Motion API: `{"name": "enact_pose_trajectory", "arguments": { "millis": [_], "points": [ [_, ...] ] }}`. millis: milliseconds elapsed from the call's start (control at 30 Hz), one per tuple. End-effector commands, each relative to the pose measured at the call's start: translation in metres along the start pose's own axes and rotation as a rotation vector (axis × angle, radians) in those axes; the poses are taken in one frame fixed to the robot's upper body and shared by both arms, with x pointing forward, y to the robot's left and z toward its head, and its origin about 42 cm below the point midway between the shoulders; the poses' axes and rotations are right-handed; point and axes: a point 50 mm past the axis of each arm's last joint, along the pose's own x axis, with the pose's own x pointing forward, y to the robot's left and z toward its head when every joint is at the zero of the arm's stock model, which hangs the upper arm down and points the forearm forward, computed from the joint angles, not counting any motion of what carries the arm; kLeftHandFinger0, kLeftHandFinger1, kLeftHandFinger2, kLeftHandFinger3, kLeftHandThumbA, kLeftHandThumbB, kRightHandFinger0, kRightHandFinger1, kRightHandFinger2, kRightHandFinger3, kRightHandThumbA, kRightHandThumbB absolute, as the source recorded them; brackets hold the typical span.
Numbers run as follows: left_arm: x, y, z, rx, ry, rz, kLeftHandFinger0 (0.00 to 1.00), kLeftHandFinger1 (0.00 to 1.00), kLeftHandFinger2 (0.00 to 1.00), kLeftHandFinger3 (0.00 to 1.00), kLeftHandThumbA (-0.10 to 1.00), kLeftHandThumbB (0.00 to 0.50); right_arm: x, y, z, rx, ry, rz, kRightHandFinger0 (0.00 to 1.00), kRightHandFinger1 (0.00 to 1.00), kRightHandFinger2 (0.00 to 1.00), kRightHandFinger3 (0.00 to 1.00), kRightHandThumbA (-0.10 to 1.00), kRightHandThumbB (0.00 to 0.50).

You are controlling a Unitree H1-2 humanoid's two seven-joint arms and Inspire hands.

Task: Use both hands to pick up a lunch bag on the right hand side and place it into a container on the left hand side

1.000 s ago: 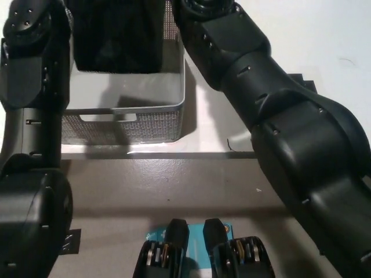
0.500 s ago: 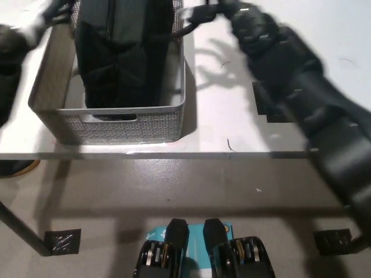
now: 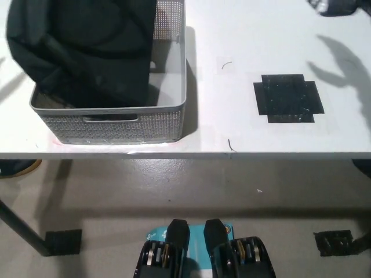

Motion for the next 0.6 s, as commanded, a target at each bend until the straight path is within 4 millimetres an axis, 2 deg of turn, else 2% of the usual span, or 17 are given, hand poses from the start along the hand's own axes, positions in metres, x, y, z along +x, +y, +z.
{"name": "enact_pose_trajectory", "arguments": {
  "millis": [0,33,67,133,200,367,433,500,567],
  "points": [
    [-0.081,0.137,0.069,0.045,-0.277,0.136,1.00,1.00,1.00,1.00,1.00,0.375,-0.043,-0.093,0.048,-0.060,-0.157,-0.047,1.00,1.00,1.00,1.00,0.83,0.055],
    [-0.081,0.133,0.068,0.009,-0.313,0.136,1.00,1.00,1.00,1.00,1.00,0.388,-0.050,-0.094,0.044,-0.006,-0.194,-0.075,1.00,1.00,1.00,1.00,0.97,0.065],
    [-0.083,0.129,0.068,-0.017,-0.341,0.127,1.00,1.00,1.00,1.00,1.00,0.403,-0.058,-0.095,0.043,0.037,-0.233,-0.100,1.00,1.00,1.00,1.00,1.00,0.083],
    [-0.091,0.118,0.072,0.000,-0.386,0.102,1.00,1.00,1.00,1.00,1.00,0.389,-0.070,-0.094,0.046,0.084,-0.276,-0.129,1.00,1.00,1.00,1.00,1.00,0.079],
    [-0.100,0.103,0.078,0.022,-0.433,0.083,1.00,1.00,1.00,1.00,1.00,0.333,-0.083,-0.090,0.052,0.083,-0.316,-0.140,1.00,1.00,1.00,1.00,1.00,0.070],
    [-0.107,0.082,0.082,-0.017,-0.532,0.026,1.00,1.00,1.00,1.00,1.00,0.367,-0.109,-0.078,0.063,0.123,-0.400,-0.147,1.00,1.00,1.00,1.00,1.00,0.090],
    [-0.114,0.069,0.083,-0.031,-0.584,0.021,1.00,1.00,1.00,1.00,1.00,0.362,-0.126,-0.074,0.066,0.184,-0.426,-0.177,1.00,1.00,1.00,1.00,1.00,0.119],
    [-0.140,0.038,0.085,-0.084,-0.690,0.020,1.00,1.00,1.00,1.00,1.00,0.391,-0.149,-0.060,0.070,0.298,-0.517,-0.257,1.00,1.00,1.00,1.00,1.00,0.117],
    [-0.161,0.006,0.083,-0.108,-0.795,0.025,1.00,1.00,1.00,1.00,1.00,0.373,-0.170,-0.039,0.074,0.396,-0.605,-0.281,1.00,1.00,1.00,1.00,1.00,0.105]
  ]
}}
